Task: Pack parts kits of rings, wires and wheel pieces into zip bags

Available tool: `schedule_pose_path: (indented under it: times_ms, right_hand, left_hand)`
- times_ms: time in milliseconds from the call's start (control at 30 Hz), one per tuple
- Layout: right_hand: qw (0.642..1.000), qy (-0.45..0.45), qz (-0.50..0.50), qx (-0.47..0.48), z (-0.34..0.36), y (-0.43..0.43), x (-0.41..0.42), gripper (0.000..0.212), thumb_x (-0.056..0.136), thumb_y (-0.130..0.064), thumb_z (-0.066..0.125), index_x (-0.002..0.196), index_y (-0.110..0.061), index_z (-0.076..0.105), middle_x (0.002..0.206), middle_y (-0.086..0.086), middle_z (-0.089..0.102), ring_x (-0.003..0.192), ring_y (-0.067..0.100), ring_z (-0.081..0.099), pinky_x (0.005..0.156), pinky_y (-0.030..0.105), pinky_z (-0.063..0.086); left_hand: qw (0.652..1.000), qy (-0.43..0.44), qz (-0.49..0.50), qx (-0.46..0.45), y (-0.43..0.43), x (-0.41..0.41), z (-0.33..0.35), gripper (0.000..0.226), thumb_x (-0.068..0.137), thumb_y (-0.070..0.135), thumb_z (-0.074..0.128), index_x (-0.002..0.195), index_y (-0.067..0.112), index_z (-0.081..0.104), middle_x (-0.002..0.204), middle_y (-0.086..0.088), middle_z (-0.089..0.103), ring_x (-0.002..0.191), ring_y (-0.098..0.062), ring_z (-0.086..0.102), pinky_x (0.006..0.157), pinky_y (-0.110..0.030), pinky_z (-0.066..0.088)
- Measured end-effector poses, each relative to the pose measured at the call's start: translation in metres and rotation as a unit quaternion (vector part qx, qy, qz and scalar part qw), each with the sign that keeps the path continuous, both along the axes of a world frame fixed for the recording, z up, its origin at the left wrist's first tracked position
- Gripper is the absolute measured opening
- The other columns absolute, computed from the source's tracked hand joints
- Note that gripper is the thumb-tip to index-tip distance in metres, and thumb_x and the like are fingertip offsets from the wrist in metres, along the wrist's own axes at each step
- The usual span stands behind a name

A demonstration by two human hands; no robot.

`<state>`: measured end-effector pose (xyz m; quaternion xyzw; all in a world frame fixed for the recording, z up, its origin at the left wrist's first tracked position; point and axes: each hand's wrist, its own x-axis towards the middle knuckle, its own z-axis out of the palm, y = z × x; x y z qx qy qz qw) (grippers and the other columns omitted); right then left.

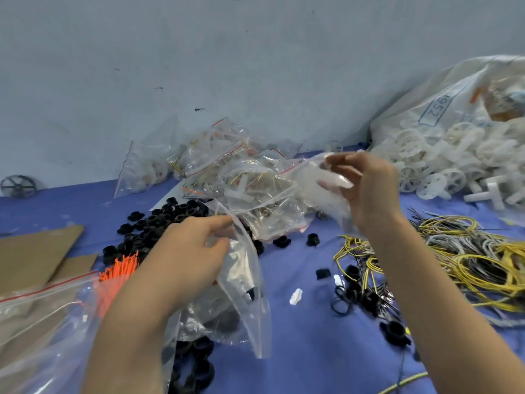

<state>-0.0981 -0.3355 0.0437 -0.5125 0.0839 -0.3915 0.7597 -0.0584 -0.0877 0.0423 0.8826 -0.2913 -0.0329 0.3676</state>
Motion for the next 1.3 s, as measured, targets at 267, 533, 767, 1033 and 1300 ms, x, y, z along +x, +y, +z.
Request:
schedule_pose_path:
  times_ms: [267, 533, 767, 1033, 1300]
  right_hand:
    - [0.955, -0.148, 0.242, 0.082, 0.052, 0.038, -0.075, 0.028, 0.077, -0.015, 0.048, 0.097, -0.001, 0.061, 0.094, 0.008, 0.065, 0.094, 0.032, 0.068, 0.073, 0.060, 0.053]
    - [0.973, -0.132, 0.185, 0.031, 0.044, 0.046, -0.072, 0.015, 0.086, -0.014, 0.053, 0.095, -0.009, 0.064, 0.106, 0.002, 0.060, 0.102, 0.036, 0.066, 0.072, 0.056, 0.055]
    - [0.984, -0.004, 0.141, -0.104, 0.038, 0.040, -0.066, 0.039, 0.073, -0.020, 0.066, 0.112, -0.019, 0.062, 0.089, -0.001, 0.071, 0.088, 0.026, 0.070, 0.064, 0.040, 0.056]
    - [0.906, 0.170, 0.178, -0.346, 0.032, 0.046, -0.069, 0.043, 0.073, -0.026, 0.077, 0.111, -0.037, 0.062, 0.100, 0.007, 0.071, 0.085, 0.023, 0.068, 0.086, 0.041, 0.054]
    - [0.926, 0.134, 0.178, -0.306, 0.027, 0.054, -0.062, 0.030, 0.076, 0.007, 0.070, 0.096, -0.015, 0.066, 0.060, -0.010, 0.060, 0.051, 0.006, 0.052, 0.049, 0.015, 0.042]
  left_hand:
    - [0.996, -0.001, -0.077, 0.048, -0.038, -0.025, -0.010, 0.039, 0.089, 0.046, 0.059, 0.127, 0.035, 0.060, 0.116, 0.019, 0.064, 0.087, 0.002, 0.062, 0.077, -0.016, 0.047]
    - [0.994, 0.045, -0.095, -0.042, -0.045, -0.037, -0.005, 0.073, 0.059, 0.083, 0.050, 0.096, 0.022, 0.067, 0.071, -0.013, 0.058, 0.062, -0.023, 0.059, 0.058, -0.023, 0.042]
    - [0.987, 0.035, -0.060, -0.145, -0.050, -0.041, -0.001, 0.045, 0.064, 0.072, 0.053, 0.078, 0.032, 0.068, 0.065, 0.003, 0.070, 0.061, -0.002, 0.068, 0.074, -0.041, 0.058]
    - [0.984, -0.017, -0.040, -0.174, -0.048, -0.045, 0.007, 0.034, 0.073, 0.065, 0.054, 0.062, 0.036, 0.068, 0.045, 0.010, 0.061, 0.038, -0.003, 0.053, 0.044, -0.014, 0.039]
    - [0.980, 0.021, -0.044, -0.193, -0.042, -0.047, 0.012, 0.051, 0.085, 0.055, 0.047, 0.047, 0.019, 0.048, 0.033, 0.007, 0.044, 0.028, -0.003, 0.041, 0.035, -0.011, 0.027]
